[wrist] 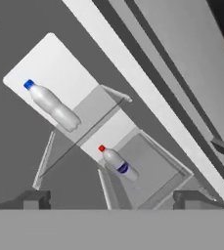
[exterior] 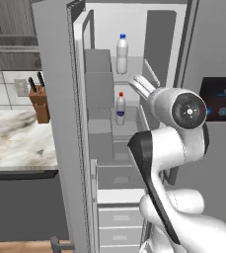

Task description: Take the bottled waters from the counter and place them in the freezer to freeze. Close the freezer door after placing the bottles.

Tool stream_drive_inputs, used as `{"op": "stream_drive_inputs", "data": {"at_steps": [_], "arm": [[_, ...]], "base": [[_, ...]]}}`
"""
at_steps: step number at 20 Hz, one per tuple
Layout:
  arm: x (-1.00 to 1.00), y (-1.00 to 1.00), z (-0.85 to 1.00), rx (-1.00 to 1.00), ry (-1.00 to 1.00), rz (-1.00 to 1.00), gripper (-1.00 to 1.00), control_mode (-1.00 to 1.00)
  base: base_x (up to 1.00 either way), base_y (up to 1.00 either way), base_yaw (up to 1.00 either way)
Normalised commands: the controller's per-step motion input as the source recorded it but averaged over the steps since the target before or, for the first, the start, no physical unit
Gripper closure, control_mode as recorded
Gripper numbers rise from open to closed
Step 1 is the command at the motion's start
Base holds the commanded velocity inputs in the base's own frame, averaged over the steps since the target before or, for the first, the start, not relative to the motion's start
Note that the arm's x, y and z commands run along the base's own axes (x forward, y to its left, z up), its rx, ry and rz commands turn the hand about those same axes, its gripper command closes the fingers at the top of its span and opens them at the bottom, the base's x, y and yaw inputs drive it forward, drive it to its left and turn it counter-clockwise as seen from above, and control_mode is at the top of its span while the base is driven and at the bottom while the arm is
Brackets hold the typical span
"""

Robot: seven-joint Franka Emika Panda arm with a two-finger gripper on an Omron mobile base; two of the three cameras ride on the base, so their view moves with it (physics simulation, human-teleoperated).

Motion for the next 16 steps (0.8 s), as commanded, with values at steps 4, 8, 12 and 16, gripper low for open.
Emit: {"op": "stream_drive_inputs", "data": {"at_steps": [4, 8, 12, 16], "arm": [[-1.00, 0.00, -0.54, 0.08, 0.61, -0.09, -1.00, -1.00], [-0.43, -0.50, -0.73, 0.00, 0.11, 0.01, -1.00, -1.00], [0.00, -0.96, -0.26, 0.04, -0.08, 0.20, -1.00, -1.00], [-0.07, -0.69, -0.11, 0.03, -0.12, 0.24, -1.00, -1.00]], "base": [[0.00, 0.00, 0.00], [0.00, 0.00, 0.00], [0.00, 0.00, 0.00], [0.00, 0.00, 0.00]]}}
